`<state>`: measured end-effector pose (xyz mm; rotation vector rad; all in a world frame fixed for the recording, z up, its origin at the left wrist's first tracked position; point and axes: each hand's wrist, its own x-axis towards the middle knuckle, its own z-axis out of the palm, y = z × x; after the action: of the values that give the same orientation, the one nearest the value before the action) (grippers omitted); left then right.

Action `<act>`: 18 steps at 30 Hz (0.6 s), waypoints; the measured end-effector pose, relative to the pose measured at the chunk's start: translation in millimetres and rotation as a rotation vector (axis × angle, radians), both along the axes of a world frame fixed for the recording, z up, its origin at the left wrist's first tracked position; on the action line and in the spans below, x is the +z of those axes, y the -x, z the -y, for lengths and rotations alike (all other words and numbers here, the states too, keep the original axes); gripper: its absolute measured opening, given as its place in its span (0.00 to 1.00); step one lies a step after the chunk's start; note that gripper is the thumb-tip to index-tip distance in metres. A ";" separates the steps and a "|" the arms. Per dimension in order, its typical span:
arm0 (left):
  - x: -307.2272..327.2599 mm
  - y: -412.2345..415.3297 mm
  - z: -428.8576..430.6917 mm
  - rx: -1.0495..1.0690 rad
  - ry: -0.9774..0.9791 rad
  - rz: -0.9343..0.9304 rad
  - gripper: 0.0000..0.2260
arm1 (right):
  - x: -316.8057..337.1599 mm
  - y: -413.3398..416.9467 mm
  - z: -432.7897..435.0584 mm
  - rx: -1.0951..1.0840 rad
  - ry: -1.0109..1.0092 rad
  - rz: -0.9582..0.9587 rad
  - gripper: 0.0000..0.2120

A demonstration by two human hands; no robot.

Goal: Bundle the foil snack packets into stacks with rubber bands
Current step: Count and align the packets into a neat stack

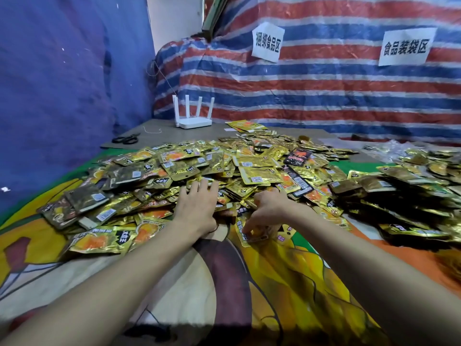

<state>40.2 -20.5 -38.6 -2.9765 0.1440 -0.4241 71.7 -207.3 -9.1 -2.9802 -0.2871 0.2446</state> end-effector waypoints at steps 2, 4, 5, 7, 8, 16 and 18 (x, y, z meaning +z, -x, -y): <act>-4.1 -4.4 -0.7 -0.055 -0.027 0.030 0.31 | 3.9 4.4 -1.1 0.022 -0.026 -0.021 0.28; -7.9 -8.1 2.9 -0.068 -0.005 -0.026 0.25 | 7.1 9.3 -3.0 0.044 -0.036 -0.030 0.25; -9.7 -9.0 5.3 -0.060 0.000 -0.037 0.22 | 8.3 11.6 -4.3 0.048 -0.032 -0.018 0.22; -11.7 -8.9 8.2 -0.058 0.010 -0.013 0.19 | 9.7 15.6 -6.6 0.038 -0.037 0.034 0.20; -11.4 -8.4 8.0 -0.066 0.029 0.007 0.18 | 9.7 17.0 -6.9 0.020 -0.052 0.065 0.20; 16.9 9.2 -2.0 -0.207 0.344 0.300 0.10 | 6.2 19.9 2.4 -0.181 -0.427 -0.040 0.14; 30.0 12.3 -2.5 -0.257 0.532 0.370 0.08 | 5.7 20.5 2.1 -0.210 -0.492 -0.031 0.14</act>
<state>28.0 -18.1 -8.6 -3.3141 0.4371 -1.2049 51.3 -209.4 -3.4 -2.4910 -0.0204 0.1656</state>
